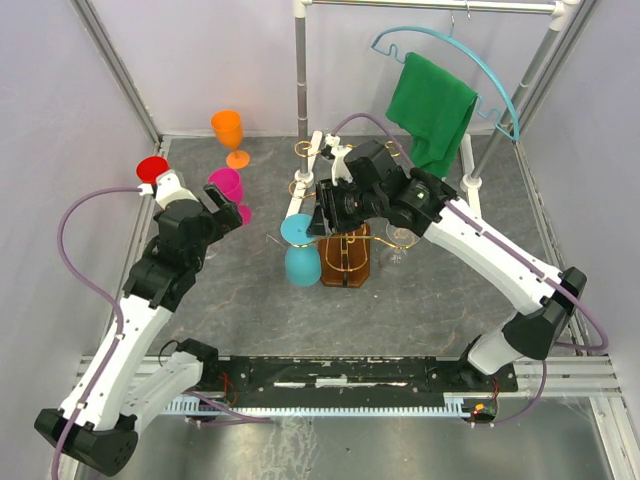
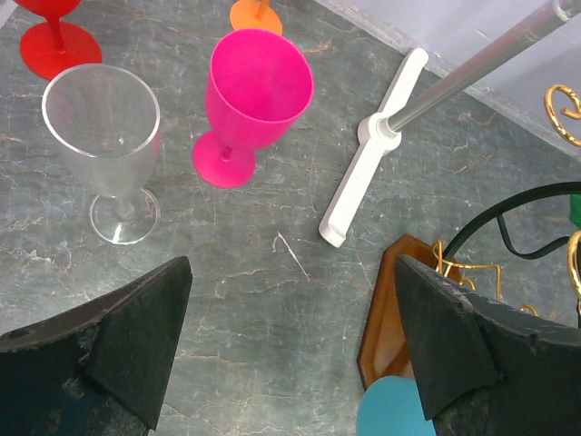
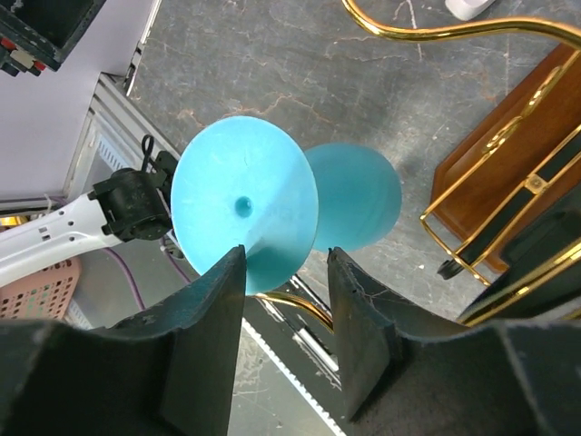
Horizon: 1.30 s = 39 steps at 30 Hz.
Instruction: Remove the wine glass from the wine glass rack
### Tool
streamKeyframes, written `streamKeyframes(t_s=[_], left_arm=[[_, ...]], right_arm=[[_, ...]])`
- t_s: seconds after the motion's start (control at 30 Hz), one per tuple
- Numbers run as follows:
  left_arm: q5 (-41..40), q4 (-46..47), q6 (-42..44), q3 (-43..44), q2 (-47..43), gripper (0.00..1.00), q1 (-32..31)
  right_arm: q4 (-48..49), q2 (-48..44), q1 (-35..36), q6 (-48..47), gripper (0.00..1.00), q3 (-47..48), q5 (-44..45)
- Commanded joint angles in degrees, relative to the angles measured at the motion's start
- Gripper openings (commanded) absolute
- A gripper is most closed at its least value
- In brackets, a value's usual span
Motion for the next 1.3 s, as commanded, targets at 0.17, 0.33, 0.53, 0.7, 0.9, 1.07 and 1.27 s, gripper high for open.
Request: streamKeyframes(t_s=[0.17,0.33,0.53,0.7,0.9,1.07,1.27], left_arm=[[1.3,1.3,-1.7,1.7,-0.9,0.98,-0.2],[2.6,2.1,-2.1,1.1,-0.5,0.98,-0.2],[3.2,2.2,-2.1,1.0,-0.6,0.98,-0.3],[3.2,2.2,-2.1,0.9,-0.6,0.98,-0.3],[3.4,2.3,-2.5,0.6,-1.0,0.98,-0.3],[3.6,2.4,-2.7,0.1,-1.2,0.98,-0.2],[4.0,2.5,-3.0,0.0,-1.3,0.98,-0.2]], right_arm=[[7.0,0.1,-1.3,2.5,0.32,-0.8,-5.2],[7.7,-0.8,-2.5,3.1,0.18,-1.3,-5.5],[12.6,-1.5,-4.5,6.1,0.17,-4.9,-10.5],[15.9,-1.2,-4.9,7.9,0.25,-6.5,-13.8],[19.6,-1.2,-5.4,9.9,0.33,-8.0,-17.4],[21.9,-1.7,-5.8,10.7,0.27,-9.3,-19.0],[23.5,-2.5,-6.3,11.3,0.07,-9.9,-20.1]])
